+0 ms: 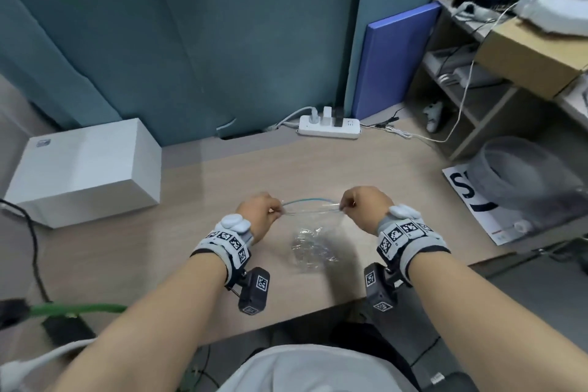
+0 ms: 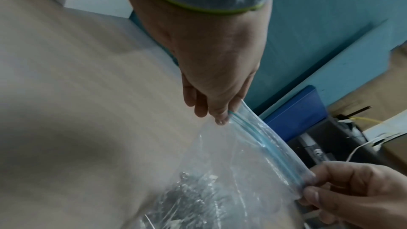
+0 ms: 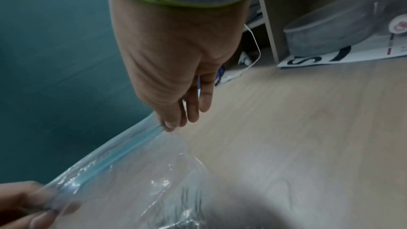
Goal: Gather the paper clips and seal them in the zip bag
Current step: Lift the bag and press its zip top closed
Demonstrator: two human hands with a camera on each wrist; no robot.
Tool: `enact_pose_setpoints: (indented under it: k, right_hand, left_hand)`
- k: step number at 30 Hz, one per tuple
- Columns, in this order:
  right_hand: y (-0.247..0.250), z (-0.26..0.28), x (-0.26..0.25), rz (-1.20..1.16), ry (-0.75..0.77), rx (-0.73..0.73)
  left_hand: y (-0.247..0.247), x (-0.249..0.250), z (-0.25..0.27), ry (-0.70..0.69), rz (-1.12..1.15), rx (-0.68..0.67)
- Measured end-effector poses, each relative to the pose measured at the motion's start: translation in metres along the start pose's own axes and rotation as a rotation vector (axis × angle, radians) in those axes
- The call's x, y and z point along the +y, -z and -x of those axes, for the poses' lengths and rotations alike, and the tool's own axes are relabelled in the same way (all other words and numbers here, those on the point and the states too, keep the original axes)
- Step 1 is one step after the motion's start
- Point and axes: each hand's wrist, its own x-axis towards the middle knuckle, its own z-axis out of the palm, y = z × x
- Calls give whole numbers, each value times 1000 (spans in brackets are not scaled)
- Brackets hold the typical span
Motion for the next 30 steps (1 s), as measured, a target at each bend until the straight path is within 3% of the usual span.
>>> enact_pose_setpoints:
  k: [4,12,22,30]
  right_hand:
    - [39,0,-12,-11,9,147]
    - [76,-6,-12,-18,71,271]
    - [82,-14,-8,-128,198,351]
    - [61,2,-10,-286,151,333]
  left_hand:
    - [39,16,-15,-63,63,105]
    - [67,32,-28,-147,21,211]
    - [75,34,-38,-128,-5,316]
    - [62,32,-22,-86,52,288]
